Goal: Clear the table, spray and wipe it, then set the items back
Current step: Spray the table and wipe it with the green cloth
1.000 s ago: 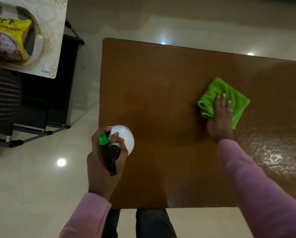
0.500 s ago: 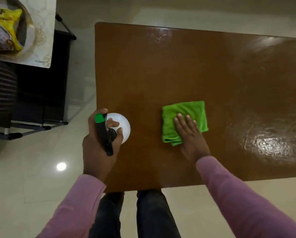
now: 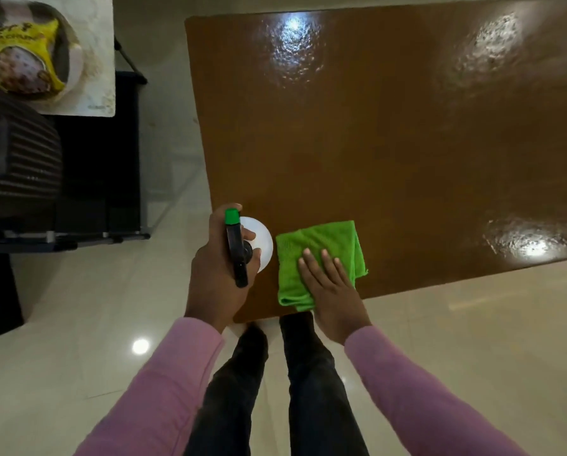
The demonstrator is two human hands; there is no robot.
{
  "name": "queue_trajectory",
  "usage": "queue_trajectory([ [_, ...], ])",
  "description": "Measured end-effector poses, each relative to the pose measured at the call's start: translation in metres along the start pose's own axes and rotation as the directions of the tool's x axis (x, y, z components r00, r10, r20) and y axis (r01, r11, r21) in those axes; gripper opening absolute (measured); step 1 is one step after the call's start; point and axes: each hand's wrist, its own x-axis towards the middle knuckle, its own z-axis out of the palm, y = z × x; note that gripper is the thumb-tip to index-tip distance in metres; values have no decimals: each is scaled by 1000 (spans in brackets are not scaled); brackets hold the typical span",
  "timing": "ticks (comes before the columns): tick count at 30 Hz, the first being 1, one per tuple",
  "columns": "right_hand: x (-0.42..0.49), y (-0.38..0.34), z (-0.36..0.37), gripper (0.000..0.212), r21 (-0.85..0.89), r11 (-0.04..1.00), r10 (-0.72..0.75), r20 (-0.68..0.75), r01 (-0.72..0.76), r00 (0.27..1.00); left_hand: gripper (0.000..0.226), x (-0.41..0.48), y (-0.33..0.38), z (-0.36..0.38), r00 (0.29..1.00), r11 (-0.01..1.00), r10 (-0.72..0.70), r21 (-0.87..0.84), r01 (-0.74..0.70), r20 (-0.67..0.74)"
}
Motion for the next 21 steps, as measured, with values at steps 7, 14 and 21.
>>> queue_trajectory([
  [7, -31, 55, -4, 91, 132, 916, 383, 1, -380, 924, 68, -25, -7, 7, 1000, 1000, 7, -24, -7, -18],
  [14, -5, 14, 4, 87, 31, 981, 190, -26, -190, 981, 76, -62, -8, 27, 998, 999, 28, -29, -26, 59],
  [21, -12, 32, -3, 71, -155, 986, -39, 94, 53, 995, 71, -68, -12, 34, 999, 998, 35, -47, -34, 19],
])
